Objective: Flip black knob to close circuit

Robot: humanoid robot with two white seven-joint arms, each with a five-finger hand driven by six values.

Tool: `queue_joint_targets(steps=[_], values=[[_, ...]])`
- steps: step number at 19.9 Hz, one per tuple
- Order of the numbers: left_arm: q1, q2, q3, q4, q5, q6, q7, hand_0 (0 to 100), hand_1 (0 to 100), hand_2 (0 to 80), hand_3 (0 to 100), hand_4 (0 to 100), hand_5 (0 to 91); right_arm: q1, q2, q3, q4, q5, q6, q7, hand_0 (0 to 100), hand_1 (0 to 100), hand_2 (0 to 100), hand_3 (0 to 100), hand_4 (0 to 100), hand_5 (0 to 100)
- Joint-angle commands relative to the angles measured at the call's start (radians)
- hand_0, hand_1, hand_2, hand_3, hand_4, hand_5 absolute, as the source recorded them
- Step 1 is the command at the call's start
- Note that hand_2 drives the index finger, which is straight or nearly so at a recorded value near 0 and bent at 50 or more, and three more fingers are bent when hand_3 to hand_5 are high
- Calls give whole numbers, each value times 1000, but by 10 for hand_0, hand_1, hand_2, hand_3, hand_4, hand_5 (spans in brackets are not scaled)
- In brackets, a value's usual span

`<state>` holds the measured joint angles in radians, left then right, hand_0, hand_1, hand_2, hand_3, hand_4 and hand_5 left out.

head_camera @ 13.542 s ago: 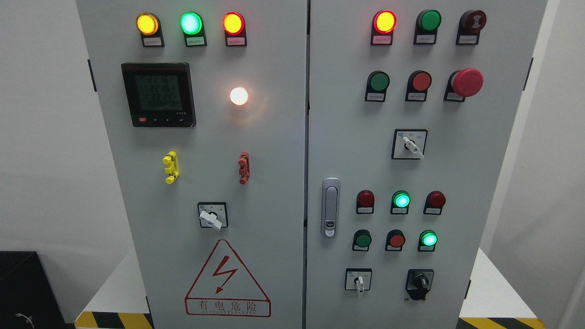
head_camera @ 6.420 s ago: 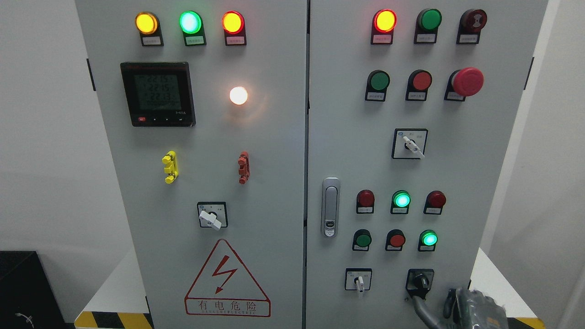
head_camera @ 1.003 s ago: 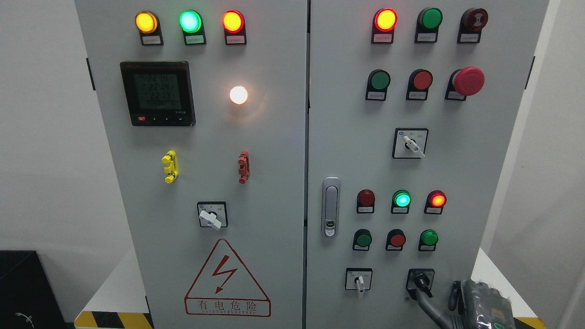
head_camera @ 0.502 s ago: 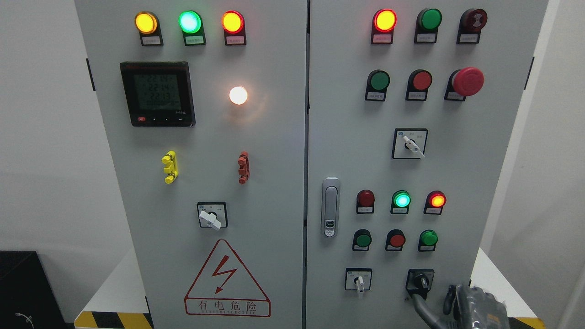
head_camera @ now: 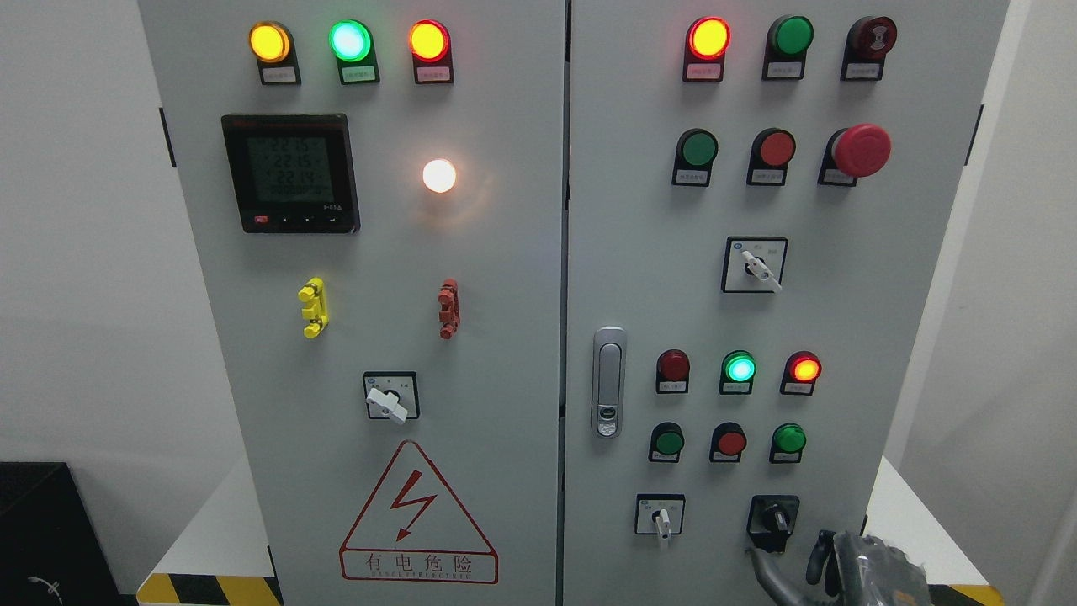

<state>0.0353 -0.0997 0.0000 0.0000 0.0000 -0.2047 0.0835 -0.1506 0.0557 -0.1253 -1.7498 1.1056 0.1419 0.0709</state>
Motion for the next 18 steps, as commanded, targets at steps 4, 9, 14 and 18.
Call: queue_joint_targets(steps=[4,9,14,18], values=[[0,0,-21,21,-22,4,1,0,0,0,0,0,0,66,49,15,-91,-197,-100,-46,0,129,642,860,704,664],[0,0,-21,21,-22,4,1,0,0,0,0,0,0,149,56,7,-120,-456,-166,-51,0,114,508,788,642,538],[0,0,-21,21,-22,4,1,0,0,0,0,0,0,252,56,-1,-151,-738,-246,-45,0,108,367,645,542,387],[0,0,-21,21,-22,4,1,0,0,0,0,0,0,324,56,-13,-201,-988,-277,-7,0,107,236,414,376,240]])
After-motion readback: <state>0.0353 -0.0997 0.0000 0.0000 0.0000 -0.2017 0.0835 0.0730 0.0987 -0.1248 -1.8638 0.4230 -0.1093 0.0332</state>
